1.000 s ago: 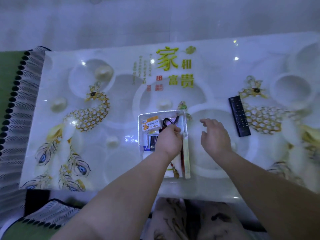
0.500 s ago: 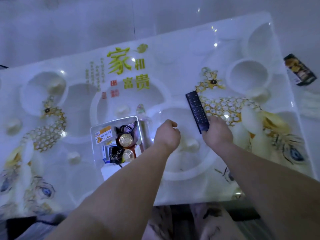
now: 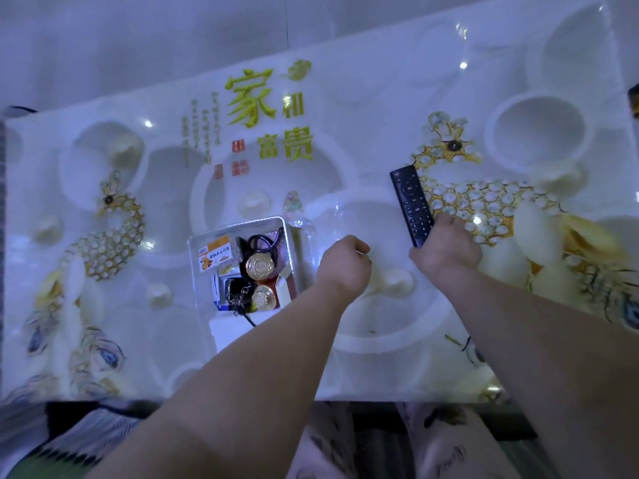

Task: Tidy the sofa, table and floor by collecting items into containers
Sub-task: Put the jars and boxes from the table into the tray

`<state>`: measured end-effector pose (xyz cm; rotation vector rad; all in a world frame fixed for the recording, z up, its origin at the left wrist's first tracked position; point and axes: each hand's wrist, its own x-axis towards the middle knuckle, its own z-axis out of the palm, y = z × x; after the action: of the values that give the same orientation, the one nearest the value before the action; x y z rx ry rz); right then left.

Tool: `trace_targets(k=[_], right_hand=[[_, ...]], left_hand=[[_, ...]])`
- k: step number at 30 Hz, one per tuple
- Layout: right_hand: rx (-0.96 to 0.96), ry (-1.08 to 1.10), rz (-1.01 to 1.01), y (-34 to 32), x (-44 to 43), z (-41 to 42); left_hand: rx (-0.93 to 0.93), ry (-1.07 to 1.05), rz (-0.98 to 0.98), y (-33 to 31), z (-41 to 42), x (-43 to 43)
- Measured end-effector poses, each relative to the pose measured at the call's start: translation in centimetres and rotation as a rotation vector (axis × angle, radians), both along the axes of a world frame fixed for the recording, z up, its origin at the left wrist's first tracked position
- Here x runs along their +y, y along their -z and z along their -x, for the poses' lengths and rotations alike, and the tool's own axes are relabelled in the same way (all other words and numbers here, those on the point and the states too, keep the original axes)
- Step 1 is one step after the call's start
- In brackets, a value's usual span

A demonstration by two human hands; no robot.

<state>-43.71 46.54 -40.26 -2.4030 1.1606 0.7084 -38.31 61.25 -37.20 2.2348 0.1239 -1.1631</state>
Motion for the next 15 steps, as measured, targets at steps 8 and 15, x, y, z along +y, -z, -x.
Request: trace_targets(k=[8,15], right_hand=[[-0.062,0.134,-0.134,-2.2,1.7,1.1],[-0.119,0.088,-0.189,-6.7,5.5,1.6]], left_hand=[[-0.014,0.033,0.023,-2.4,0.8,1.8],[-0.103,0.098,-0.022,-6.1,0.5,6.3]])
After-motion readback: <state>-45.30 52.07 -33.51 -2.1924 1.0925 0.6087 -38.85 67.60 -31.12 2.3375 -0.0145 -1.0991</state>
